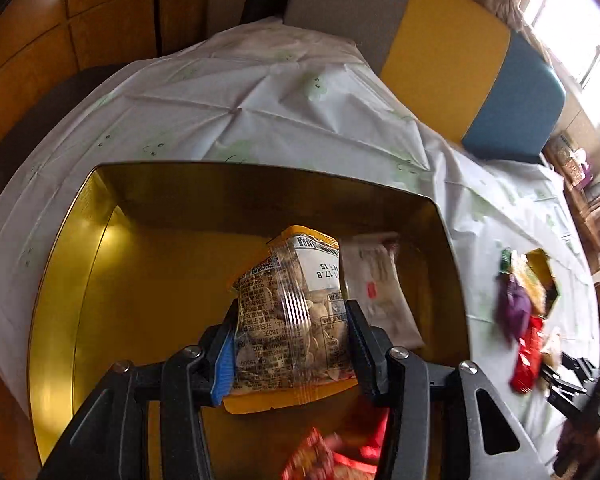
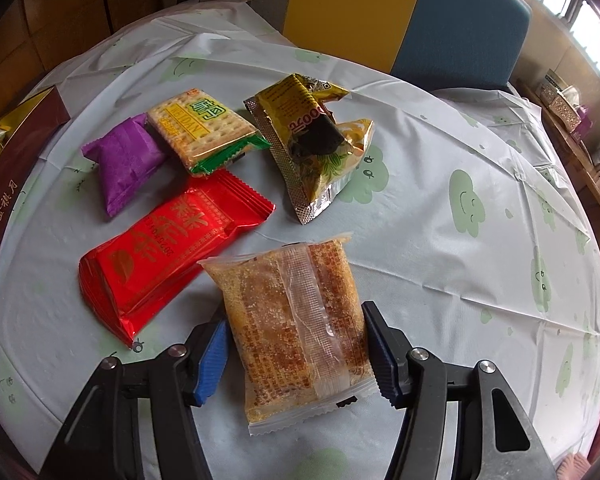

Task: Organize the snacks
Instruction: 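Carry the peanut bag into the gold tin and release it while the right gripper grasps the clear biscuit packet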

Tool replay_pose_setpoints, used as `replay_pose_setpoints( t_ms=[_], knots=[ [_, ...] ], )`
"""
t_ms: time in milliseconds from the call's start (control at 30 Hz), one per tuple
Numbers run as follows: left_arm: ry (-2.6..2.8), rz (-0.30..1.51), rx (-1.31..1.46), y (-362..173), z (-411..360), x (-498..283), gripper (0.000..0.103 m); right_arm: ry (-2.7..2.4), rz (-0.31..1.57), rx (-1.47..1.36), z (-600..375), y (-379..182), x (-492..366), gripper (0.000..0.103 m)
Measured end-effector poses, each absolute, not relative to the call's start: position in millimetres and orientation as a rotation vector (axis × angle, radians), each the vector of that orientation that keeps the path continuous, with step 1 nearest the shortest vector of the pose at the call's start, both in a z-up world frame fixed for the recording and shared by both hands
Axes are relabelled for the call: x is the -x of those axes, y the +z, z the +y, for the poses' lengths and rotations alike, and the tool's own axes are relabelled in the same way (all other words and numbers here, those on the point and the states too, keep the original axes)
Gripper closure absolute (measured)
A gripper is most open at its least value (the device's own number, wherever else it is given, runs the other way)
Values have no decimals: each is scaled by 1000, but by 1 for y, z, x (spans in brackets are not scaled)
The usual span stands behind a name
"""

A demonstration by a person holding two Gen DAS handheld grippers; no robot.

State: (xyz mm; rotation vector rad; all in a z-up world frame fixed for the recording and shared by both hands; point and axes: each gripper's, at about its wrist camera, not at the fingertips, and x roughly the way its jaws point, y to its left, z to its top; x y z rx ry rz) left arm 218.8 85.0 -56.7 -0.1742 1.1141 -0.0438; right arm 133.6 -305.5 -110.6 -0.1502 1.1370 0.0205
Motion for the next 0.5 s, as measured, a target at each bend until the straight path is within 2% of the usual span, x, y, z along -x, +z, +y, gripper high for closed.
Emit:
replay_pose_setpoints(
  t_ms=[133, 200, 500],
  knots=[
    [-23, 1119, 175, -70, 84, -237, 48, 21, 1137, 152, -306, -111, -133, 41],
    [1, 1099, 172, -69, 86, -239, 35, 20, 1136, 156, -305, -110, -132, 41],
    [92, 995, 172, -43, 81, -191, 35, 12, 1121, 210, -296, -107, -129, 42]
  ],
)
